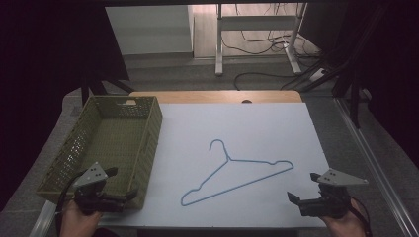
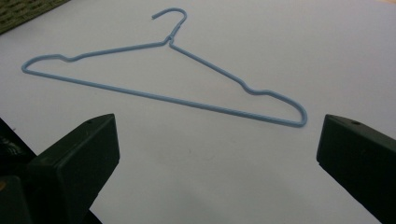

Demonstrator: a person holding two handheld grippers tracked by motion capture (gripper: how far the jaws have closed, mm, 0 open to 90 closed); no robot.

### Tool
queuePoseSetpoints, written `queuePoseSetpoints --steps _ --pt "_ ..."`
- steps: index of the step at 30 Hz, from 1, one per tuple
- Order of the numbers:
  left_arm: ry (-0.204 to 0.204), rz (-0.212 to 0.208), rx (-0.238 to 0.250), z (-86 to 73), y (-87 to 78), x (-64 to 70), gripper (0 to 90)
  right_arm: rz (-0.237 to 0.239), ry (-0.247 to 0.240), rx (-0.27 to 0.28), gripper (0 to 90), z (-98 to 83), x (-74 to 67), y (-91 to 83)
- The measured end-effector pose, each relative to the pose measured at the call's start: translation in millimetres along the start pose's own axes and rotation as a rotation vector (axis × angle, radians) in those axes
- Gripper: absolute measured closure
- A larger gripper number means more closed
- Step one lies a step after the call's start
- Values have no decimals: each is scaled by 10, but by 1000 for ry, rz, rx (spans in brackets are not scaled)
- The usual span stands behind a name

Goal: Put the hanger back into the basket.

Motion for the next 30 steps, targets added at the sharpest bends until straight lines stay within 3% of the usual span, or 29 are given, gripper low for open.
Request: queuePoseSetpoints --steps 5,10,26,30 --pt "-11 -6 23 2 -26 -22 0 4 1 6 0 17 -15 -13" --pt "-14 -7 5 -16 13 -26 0 15 4 1 0 22 -25 5" --pt "23 -4 7 3 69 12 0 37 2 -12 0 65 -53 63" --pt "-9 -22 34 49 61 7 0 37 -13 -14 0 115 -64 107"
Point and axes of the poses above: each handheld gripper's, and its own axes: y roughly forward along the jaws, z roughly out of its top, x roughly to its right, the point moved 6 cm from there along y, roughly forward along the jaws, and after that the axes turned 4 degrees about -x, right-handed, at the moved point
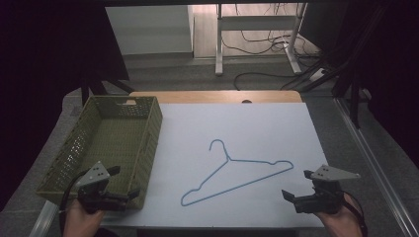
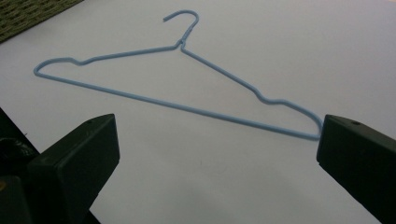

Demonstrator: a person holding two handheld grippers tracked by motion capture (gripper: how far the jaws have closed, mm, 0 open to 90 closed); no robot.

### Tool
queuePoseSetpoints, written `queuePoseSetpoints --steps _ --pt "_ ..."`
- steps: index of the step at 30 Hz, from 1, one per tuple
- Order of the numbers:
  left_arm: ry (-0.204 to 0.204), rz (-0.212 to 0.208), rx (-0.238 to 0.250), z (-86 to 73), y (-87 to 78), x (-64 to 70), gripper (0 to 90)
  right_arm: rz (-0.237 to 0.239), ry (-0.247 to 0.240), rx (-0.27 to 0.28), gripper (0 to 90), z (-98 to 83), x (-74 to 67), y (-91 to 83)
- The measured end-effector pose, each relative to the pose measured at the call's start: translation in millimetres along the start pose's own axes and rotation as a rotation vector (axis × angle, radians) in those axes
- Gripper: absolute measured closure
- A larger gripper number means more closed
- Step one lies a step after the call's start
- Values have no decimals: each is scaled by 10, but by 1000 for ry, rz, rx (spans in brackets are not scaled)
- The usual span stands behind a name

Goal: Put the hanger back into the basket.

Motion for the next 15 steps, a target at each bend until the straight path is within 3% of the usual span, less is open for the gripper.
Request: queuePoseSetpoints --steps 2,5,8,15 --pt "-19 -24 17 41 -5 11 0 -1 -13 -5 0 50 -21 47" --pt "-13 -31 35 105 -4 37 0 5 -26 -12 0 75 -37 74" --pt "35 -18 10 151 45 79 0 5 -40 -21 2 118 -46 118" --pt "63 -47 -5 217 136 193 0 18 -43 -28 4 183 -24 174"
Point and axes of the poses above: each handheld gripper's, and its own axes: y roughly forward along the jaws, z roughly out of its top, x roughly to its right, the point moved 6 cm from there along y, roughly forward along the jaws, and after that the axes turned 4 degrees about -x, right-handed, at the moved point
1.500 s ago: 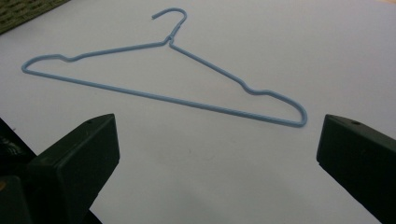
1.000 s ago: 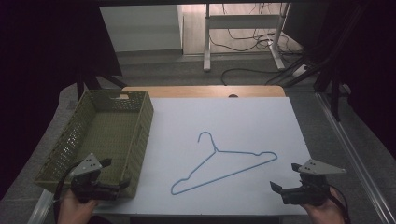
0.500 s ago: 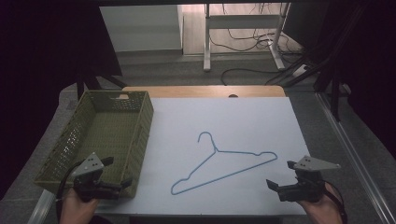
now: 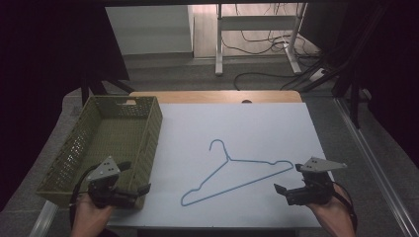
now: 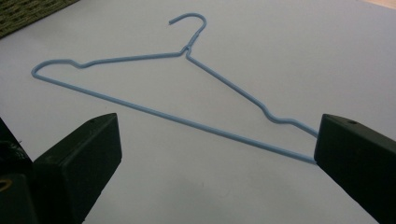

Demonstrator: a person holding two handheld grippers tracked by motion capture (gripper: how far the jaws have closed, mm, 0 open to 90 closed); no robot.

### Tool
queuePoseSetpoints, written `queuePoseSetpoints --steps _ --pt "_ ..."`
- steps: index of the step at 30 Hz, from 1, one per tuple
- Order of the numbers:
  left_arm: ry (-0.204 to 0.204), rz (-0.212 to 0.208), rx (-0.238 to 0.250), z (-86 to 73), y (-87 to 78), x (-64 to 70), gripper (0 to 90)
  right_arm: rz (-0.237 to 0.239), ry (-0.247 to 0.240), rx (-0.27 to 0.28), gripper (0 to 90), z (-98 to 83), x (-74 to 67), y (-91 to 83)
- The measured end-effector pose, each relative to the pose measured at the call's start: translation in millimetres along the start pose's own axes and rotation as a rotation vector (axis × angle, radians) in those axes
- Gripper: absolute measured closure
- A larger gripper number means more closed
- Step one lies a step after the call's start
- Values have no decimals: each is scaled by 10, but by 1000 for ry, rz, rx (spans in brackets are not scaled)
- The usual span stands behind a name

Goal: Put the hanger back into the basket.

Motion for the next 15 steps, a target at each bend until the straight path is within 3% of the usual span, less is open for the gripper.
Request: queuePoseSetpoints --steps 15 --pt "47 -113 -2 186 282 363 0 23 -39 -34 0 230 -17 262"
Point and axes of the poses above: each handheld gripper's, and its own axes: y roughly forward along the jaws, z roughly out of its top, x roughly to its right, the point moved 6 cm from there along y, roughly forward along the jaws, and after that the axes turned 4 degrees about -x, right-handed, at the moved point
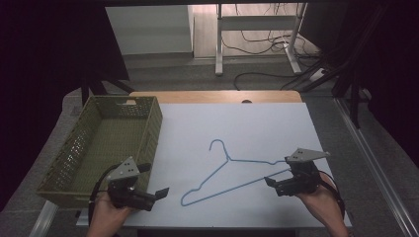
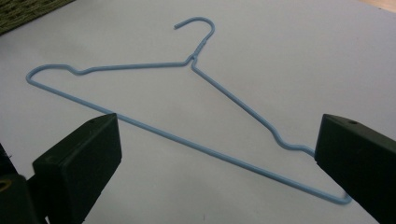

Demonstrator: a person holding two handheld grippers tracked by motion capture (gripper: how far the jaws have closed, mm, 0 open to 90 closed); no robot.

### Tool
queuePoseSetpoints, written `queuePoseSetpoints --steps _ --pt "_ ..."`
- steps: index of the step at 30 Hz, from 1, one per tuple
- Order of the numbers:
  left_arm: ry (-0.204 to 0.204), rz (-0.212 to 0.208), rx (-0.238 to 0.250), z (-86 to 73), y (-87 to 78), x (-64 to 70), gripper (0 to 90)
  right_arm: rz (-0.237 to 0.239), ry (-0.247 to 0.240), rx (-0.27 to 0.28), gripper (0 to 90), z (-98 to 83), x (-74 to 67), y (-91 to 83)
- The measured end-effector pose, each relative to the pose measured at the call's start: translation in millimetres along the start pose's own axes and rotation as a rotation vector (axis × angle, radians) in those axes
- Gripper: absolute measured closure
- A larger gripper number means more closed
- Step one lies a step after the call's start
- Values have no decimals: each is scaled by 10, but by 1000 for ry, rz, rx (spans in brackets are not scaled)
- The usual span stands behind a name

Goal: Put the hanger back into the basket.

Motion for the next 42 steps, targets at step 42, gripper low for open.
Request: queuePoseSetpoints --steps 42 --pt "33 -32 -101 346 1164 -185 10 82 -61 -132 113 399 199 848"
Point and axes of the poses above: each handheld gripper's, and its own axes: y roughly forward along the jaws, z roughly out of its top, x roughly to its right, the point moved 6 cm from there along y, roughly forward along the jaws, and after that the axes turned 4 degrees about -x, right-handed, at the moved point
